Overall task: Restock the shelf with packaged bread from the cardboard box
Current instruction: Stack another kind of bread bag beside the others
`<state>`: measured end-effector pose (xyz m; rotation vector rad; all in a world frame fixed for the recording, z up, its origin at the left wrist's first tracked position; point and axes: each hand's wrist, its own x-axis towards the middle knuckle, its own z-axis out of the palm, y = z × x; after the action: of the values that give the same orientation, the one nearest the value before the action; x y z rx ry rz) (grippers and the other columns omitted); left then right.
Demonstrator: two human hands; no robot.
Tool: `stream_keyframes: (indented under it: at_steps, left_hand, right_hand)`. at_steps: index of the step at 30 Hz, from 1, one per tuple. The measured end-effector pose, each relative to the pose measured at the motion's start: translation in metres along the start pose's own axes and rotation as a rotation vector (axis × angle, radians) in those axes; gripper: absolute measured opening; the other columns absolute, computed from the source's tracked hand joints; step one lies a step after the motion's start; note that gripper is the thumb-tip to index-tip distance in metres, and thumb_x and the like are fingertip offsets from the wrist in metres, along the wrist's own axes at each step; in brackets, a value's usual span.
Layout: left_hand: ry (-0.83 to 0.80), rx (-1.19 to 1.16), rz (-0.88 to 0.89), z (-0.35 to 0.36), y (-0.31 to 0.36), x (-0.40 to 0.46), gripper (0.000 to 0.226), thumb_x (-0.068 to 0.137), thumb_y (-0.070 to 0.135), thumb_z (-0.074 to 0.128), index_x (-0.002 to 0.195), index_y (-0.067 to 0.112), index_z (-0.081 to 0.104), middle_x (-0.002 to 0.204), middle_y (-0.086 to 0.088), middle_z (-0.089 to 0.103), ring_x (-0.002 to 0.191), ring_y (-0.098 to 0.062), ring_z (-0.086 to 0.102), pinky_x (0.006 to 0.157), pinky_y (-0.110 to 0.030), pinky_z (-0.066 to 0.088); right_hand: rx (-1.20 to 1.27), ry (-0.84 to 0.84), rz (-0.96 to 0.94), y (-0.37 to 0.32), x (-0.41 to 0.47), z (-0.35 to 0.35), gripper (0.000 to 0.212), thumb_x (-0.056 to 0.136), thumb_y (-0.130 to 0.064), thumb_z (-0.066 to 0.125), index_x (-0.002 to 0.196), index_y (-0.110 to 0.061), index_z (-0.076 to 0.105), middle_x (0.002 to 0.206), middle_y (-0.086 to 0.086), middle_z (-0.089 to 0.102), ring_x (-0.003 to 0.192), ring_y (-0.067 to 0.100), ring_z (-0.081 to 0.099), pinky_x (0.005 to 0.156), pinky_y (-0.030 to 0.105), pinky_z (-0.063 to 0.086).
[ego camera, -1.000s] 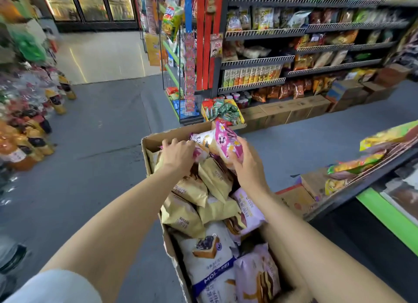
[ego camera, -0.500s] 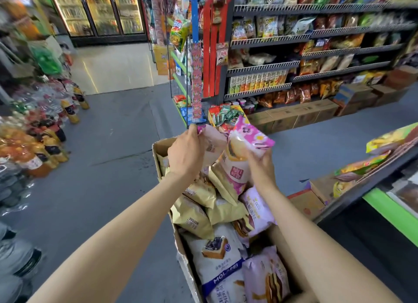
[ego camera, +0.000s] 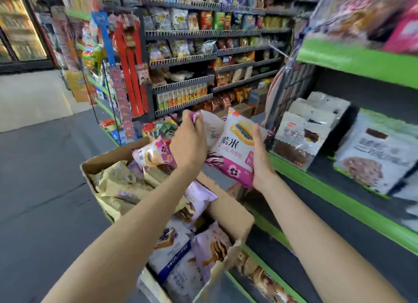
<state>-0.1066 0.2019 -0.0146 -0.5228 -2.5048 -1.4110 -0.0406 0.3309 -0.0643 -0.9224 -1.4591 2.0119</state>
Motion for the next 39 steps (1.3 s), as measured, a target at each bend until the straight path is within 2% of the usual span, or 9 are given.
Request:
stream_keyframes:
  at_steps: [3, 9, 16, 21, 24, 26, 29, 33, 39]
  left_hand:
    - [-0.005, -0.097, 0.055, 0.02, 0.044, -0.025, 0.032, 0.101, 0.039, 0.029, 0.11, 0.012, 0.044, 0.076, -0.007, 0.056, 0.083, -0.035, 0.06, 0.066, -0.04, 0.042]
    - [-0.106, -0.194, 0.174, 0.067, 0.15, -0.109, 0.041, 0.101, 0.037, 0.032, 0.129, 0.009, 0.043, 0.109, -0.024, 0.064, 0.101, -0.042, 0.058, 0.076, -0.042, 0.041]
    - [-0.227, -0.443, 0.221, 0.12, 0.264, -0.243, 0.042, 0.101, 0.035, 0.033, 0.125, 0.004, 0.048, 0.104, -0.021, 0.064, 0.097, -0.037, 0.059, 0.073, -0.04, 0.039]
    - [-0.214, -0.602, 0.216, 0.13, 0.326, -0.313, 0.034, 0.102, 0.031, 0.033, 0.115, 0.005, 0.05, 0.102, -0.018, 0.064, 0.095, -0.035, 0.057, 0.074, -0.04, 0.039]
    - [-0.235, -0.634, 0.249, 0.144, 0.344, -0.335, 0.033, 0.102, 0.031, 0.033, 0.108, 0.004, 0.05, 0.082, -0.013, 0.06, 0.082, -0.036, 0.058, 0.063, -0.039, 0.037]
    - [-0.261, -0.633, 0.213, 0.153, 0.349, -0.346, 0.034, 0.102, 0.03, 0.033, 0.108, 0.002, 0.05, 0.085, -0.014, 0.062, 0.08, -0.034, 0.056, 0.063, -0.036, 0.031]
    - [-0.298, -0.667, 0.198, 0.162, 0.352, -0.355, 0.031, 0.102, 0.029, 0.033, 0.104, 0.004, 0.051, 0.093, -0.018, 0.064, 0.086, -0.036, 0.058, 0.064, -0.034, 0.032]
    - [-0.316, -0.636, 0.195, 0.171, 0.357, -0.356, 0.027, 0.102, 0.027, 0.033, 0.109, 0.008, 0.051, 0.105, -0.015, 0.065, 0.096, -0.032, 0.059, 0.071, -0.032, 0.035]
    - [-0.375, -0.613, 0.165, 0.192, 0.36, -0.35, 0.032, 0.103, 0.029, 0.032, 0.112, 0.007, 0.052, 0.114, -0.014, 0.062, 0.106, -0.03, 0.055, 0.076, -0.029, 0.032]
  right_hand:
    - [0.033, 0.068, -0.056, -0.022, -0.024, -0.051, 0.118, 0.036, -0.086, 0.069, 0.137, -0.033, 0.038, 0.129, 0.003, 0.059, 0.115, 0.025, 0.06, 0.099, 0.052, 0.046]
    - [0.089, 0.262, -0.291, -0.063, -0.086, -0.185, 0.087, 0.047, -0.081, 0.07, 0.12, -0.036, 0.058, 0.121, -0.005, 0.065, 0.115, 0.022, 0.06, 0.104, 0.049, 0.042]
    - [0.048, 0.497, -0.429, -0.103, -0.187, -0.354, 0.058, 0.052, -0.074, 0.072, 0.097, -0.039, 0.064, 0.112, -0.007, 0.068, 0.112, 0.02, 0.061, 0.105, 0.046, 0.042]
    - [0.071, 0.595, -0.429, -0.119, -0.24, -0.442, 0.092, 0.059, -0.074, 0.066, 0.135, -0.028, 0.041, 0.135, -0.007, 0.048, 0.126, 0.015, 0.044, 0.111, 0.044, 0.034]
    - [0.05, 0.666, -0.442, -0.123, -0.25, -0.474, 0.074, 0.071, -0.064, 0.066, 0.127, -0.022, 0.044, 0.131, -0.005, 0.051, 0.114, 0.012, 0.048, 0.104, 0.03, 0.034]
    - [0.014, 0.745, -0.465, -0.124, -0.251, -0.489, 0.071, 0.083, -0.048, 0.063, 0.139, -0.015, 0.032, 0.125, -0.008, 0.046, 0.112, 0.009, 0.043, 0.098, 0.025, 0.03]
    - [-0.168, 0.861, -0.455, -0.122, -0.247, -0.503, 0.089, 0.084, -0.041, 0.066, 0.147, -0.006, 0.015, 0.142, 0.008, 0.042, 0.131, 0.023, 0.042, 0.107, 0.032, 0.031]
    - [-0.39, 0.957, -0.389, -0.12, -0.232, -0.516, 0.081, 0.085, -0.038, 0.065, 0.145, -0.007, 0.022, 0.148, 0.02, 0.025, 0.13, 0.035, 0.039, 0.103, 0.037, 0.036]
    - [-0.496, 0.928, -0.347, -0.124, -0.19, -0.539, 0.067, 0.088, -0.03, 0.064, 0.14, -0.003, 0.032, 0.132, 0.02, 0.051, 0.121, 0.035, 0.05, 0.097, 0.036, 0.04]
